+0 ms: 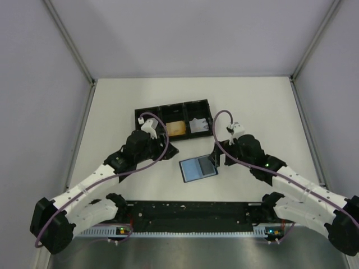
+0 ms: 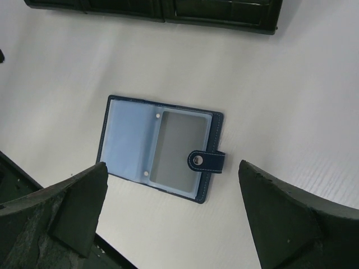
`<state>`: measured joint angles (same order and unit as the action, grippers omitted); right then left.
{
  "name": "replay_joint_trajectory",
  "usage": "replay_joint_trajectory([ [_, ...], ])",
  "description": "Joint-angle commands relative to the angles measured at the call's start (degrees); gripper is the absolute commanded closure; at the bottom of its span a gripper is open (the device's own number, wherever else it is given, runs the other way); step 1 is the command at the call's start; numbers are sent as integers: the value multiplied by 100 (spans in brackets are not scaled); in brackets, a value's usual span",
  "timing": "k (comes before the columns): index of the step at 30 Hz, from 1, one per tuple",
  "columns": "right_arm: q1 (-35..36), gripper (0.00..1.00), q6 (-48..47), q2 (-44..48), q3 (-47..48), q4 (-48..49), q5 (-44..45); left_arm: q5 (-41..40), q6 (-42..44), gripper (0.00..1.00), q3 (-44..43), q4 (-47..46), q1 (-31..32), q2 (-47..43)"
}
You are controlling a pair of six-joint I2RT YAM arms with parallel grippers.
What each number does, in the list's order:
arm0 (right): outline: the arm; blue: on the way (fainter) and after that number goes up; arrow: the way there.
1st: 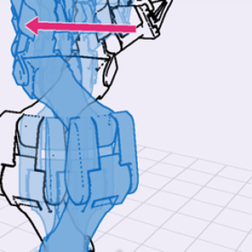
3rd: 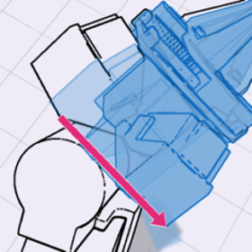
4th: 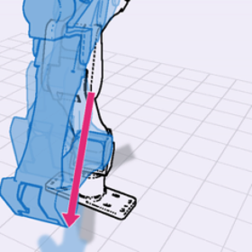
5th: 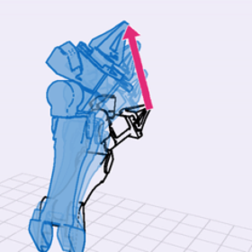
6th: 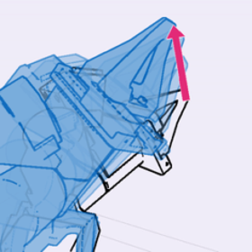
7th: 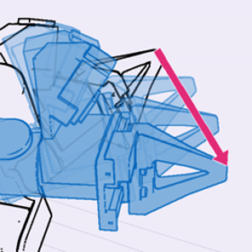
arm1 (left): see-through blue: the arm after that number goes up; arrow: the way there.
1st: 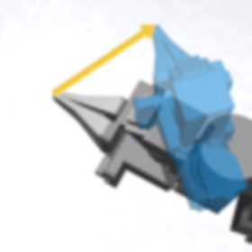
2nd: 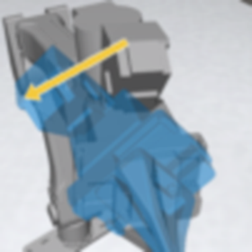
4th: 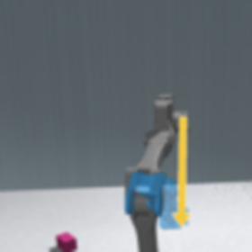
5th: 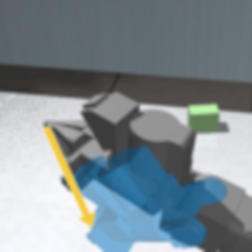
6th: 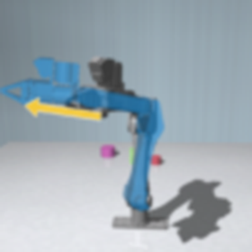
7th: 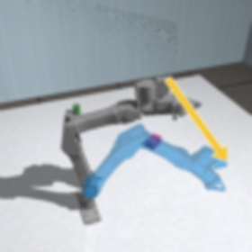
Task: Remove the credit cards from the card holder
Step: Remove the credit card from the card holder.
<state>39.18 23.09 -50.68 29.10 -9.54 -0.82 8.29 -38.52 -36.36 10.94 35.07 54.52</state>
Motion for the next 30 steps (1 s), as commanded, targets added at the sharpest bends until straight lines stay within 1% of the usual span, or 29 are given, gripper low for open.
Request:
replay_joint_trajectory([
  [1, 2, 3, 240, -459, 587, -171, -269, 136, -269, 38, 383, -1250, 79, 172],
  [5, 90, 5, 196, -1075, 939, -347, -357, 278, -393, 38, 533, -1585, 140, 471],
  [12, 116, 7, 143, -2112, 1518, -470, -454, 304, -428, 38, 647, -1841, 246, 919],
  [18, -6, 11, 37, -2912, 1914, -558, -516, 374, -358, 39, 455, -1885, 272, 1332],
  [30, -393, 17, -200, -3396, 1827, -566, -595, 445, -314, 40, -152, -1920, 395, 2387],
])
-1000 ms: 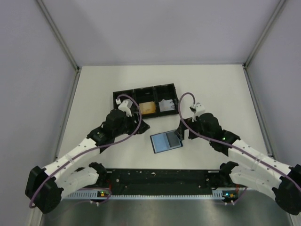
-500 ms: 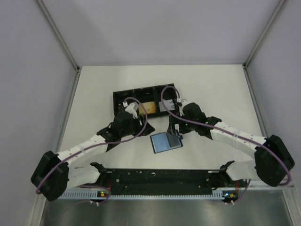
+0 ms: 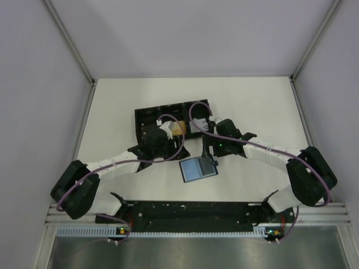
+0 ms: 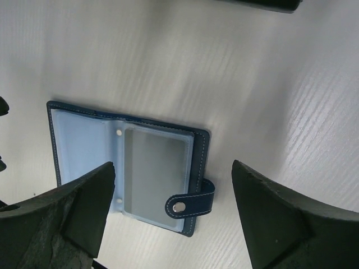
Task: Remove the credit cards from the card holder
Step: Remove the credit card from the card holder.
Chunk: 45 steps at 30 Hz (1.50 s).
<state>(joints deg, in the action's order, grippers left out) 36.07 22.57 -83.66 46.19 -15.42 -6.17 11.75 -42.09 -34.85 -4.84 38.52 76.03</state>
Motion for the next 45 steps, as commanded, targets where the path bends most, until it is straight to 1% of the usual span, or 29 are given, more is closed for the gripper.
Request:
replay_joint_trajectory([
  [1, -83, 18, -156, -133, 109, 21, -68, 126, 16, 40, -320, -368, 50, 333],
  [6, -83, 22, -183, -212, -40, 135, -270, 117, 7, 40, -356, -377, 120, 553],
  [11, -39, 29, -147, -204, -225, 381, -586, 153, -1, 40, -408, -307, 173, 615],
  [21, 435, 31, -270, -362, -119, 584, -640, -6, -63, 41, -241, -167, 235, 378],
  [27, 444, 32, -235, -318, -137, 628, -648, 38, -89, 42, -338, -35, 331, 465],
  [31, 436, 33, -200, -29, -190, 610, -517, -102, -151, 49, -356, 202, 533, 562],
  [35, 444, 33, -139, 481, -181, 505, -420, -173, -238, 58, -260, 449, 656, 702],
  [40, 523, 35, 11, 781, -146, 522, -560, -296, -327, 60, -31, 458, 674, 606],
  [41, 549, 35, 54, 772, -163, 575, -595, -322, -335, 61, -4, 623, 683, 580],
  [45, 585, 37, 239, 649, -418, 926, -709, -401, -335, 61, 13, 695, 674, 553],
])
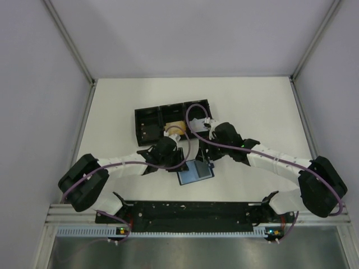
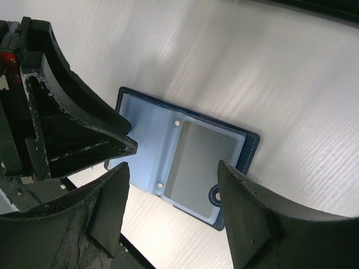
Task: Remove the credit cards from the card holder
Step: Remove the credit card from the card holder.
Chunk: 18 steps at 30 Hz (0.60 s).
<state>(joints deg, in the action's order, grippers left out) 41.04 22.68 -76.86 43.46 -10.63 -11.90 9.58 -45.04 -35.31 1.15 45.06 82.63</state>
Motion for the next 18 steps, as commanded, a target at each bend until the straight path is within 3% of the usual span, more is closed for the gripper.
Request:
replay_joint_trajectory([
  [1, 89, 37, 272, -48, -189, 509, -154, -211, -32, 62, 68, 105, 21, -107],
  [18, -8, 39, 457, -461, -734, 914, 100, -334, -58, 62, 217, 131, 29, -107],
])
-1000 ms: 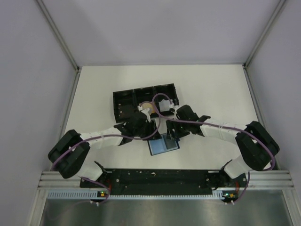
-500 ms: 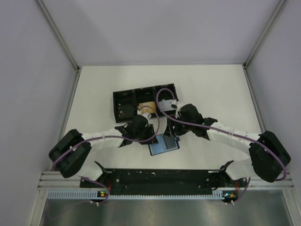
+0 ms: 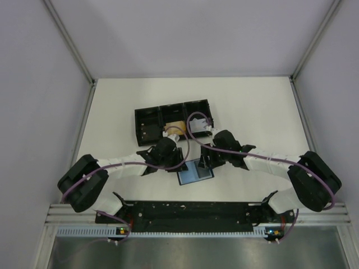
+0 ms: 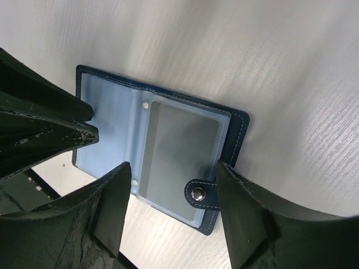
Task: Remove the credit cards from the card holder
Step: Remove the credit card from the card holder.
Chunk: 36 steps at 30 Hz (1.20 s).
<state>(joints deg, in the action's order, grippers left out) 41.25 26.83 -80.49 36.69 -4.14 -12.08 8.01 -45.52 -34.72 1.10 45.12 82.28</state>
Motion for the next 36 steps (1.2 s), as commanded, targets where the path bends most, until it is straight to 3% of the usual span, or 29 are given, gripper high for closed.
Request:
replay_joint_trajectory([
  [1, -65, 39, 42, -116, -65, 256, 118, -186, -10, 62, 158, 144, 23, -72],
  [19, -250, 48, 42, -142, -241, 370, -216, -203, -27, 62, 211, 127, 23, -10],
  [36, -241, 50, 314, -222, -303, 977, -743, 25, -124, 62, 281, -58, 23, 148],
])
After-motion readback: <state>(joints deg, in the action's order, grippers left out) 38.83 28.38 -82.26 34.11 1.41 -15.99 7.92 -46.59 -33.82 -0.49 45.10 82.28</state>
